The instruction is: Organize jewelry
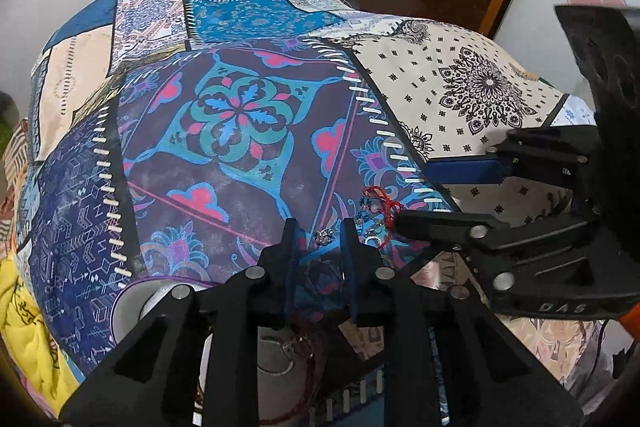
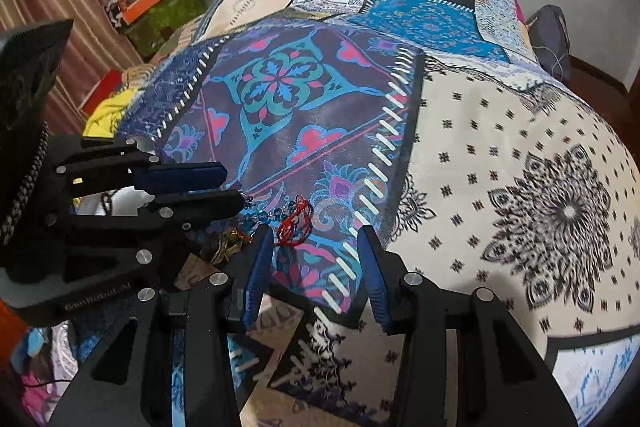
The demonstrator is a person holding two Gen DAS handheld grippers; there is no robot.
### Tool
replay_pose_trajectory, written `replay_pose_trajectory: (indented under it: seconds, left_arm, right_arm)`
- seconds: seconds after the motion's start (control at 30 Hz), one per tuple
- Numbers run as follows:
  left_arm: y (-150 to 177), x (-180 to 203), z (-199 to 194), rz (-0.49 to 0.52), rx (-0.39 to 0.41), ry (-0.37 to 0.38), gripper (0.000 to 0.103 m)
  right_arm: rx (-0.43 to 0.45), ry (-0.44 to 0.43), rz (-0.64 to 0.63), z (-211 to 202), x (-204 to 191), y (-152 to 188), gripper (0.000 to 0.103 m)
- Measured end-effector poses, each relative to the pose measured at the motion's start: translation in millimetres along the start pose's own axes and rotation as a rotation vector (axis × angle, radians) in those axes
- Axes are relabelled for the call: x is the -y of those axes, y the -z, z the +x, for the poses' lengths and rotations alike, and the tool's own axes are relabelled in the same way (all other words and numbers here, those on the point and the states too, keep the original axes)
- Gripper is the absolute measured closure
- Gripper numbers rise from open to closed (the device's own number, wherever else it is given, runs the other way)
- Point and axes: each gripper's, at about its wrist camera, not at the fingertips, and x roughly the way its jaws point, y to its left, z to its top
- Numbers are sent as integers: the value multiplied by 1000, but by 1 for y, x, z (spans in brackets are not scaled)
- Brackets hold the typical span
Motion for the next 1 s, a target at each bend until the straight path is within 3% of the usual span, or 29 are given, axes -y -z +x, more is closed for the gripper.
replay_pose_trajectory:
  seconds: [0.23,0.33,0.53,1.0]
  left_arm:
    - [-5,3,15,17,-33,-16,94]
    - [-5,2,16,19,-24,-19,95]
    - [-2,-3,2,-24,15,-7,95]
    - [3,-15,-74,-91,171,-6,95]
  right_arm:
    - [-35,7,-34,15,-3,-7,81]
    - [-28,18,-42,16,-3,-6,94]
    - [-3,25,-37,10,-3,-6,99]
    - [119,42,-31,-38,-13,-20,99]
